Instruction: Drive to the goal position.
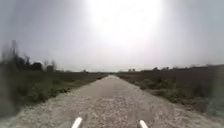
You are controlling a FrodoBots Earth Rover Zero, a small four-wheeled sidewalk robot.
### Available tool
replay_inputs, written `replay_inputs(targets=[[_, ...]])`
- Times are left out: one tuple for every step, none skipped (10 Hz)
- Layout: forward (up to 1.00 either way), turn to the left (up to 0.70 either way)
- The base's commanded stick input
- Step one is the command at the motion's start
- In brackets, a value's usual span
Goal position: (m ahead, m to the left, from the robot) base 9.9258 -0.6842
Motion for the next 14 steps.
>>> replay_inputs(targets=[[0.70, 0.00], [0.70, 0.00], [0.70, 0.00], [0.70, 0.00], [0.70, 0.00], [0.70, -0.01], [0.70, -0.34], [0.70, -0.35], [0.70, -0.24], [0.70, -0.05], [0.70, 0.00], [0.70, 0.00], [0.70, 0.00], [0.70, 0.00]])
